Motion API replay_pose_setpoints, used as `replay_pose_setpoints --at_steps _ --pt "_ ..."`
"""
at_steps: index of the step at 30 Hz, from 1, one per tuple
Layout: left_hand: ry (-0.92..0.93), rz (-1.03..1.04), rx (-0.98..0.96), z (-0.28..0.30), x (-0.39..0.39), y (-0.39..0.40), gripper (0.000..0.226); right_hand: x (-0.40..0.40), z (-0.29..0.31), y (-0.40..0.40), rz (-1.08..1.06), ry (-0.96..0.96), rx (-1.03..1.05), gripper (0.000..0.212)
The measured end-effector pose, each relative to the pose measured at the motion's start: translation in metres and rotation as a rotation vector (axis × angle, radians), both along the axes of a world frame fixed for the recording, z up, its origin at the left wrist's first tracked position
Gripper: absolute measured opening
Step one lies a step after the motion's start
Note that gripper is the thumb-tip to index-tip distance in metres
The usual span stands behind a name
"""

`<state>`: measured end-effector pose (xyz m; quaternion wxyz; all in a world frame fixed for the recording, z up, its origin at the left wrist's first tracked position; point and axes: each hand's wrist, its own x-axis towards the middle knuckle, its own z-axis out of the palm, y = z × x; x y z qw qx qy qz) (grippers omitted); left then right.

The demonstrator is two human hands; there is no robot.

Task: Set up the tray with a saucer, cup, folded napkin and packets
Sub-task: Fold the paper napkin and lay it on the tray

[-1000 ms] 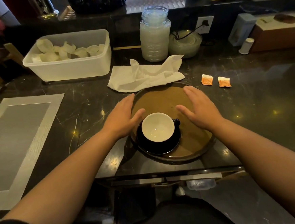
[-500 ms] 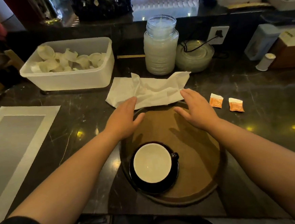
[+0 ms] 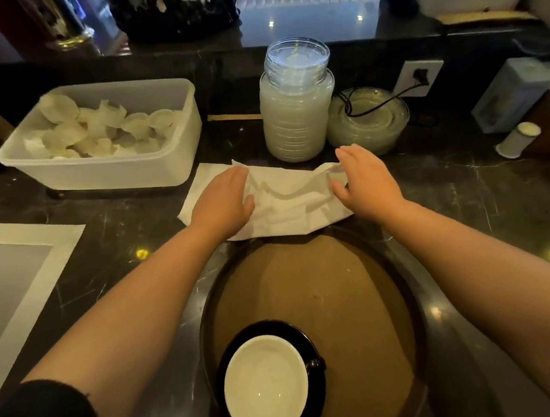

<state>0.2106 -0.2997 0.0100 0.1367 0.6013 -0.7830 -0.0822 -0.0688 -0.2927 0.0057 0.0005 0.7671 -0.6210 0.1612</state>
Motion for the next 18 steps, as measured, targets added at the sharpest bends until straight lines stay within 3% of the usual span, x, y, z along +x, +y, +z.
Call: replay_pose_setpoints --at_steps 2,8,13,18 --pt "-0.035 -0.006 -0.008 -0.003 0.001 -0.020 0.055 -0.003 0.000 -0.010 -0.009 0.015 0.013 0.057" --pt "-0.190 -0.044 -0.012 -0.010 0.005 -0.070 0.072 -0.001 0.000 -0.032 -0.040 0.009 0.096 0.045" --pt "-0.293 -0.103 -0.043 -0.003 0.011 -0.081 0.033 -0.001 0.001 -0.034 -0.067 -0.089 0.139 0.027" --pt "-0.070 -0.058 -0.077 0.016 0.031 -0.065 0.020 -0.018 0.008 -0.017 -0.089 -0.286 0.088 0.020"
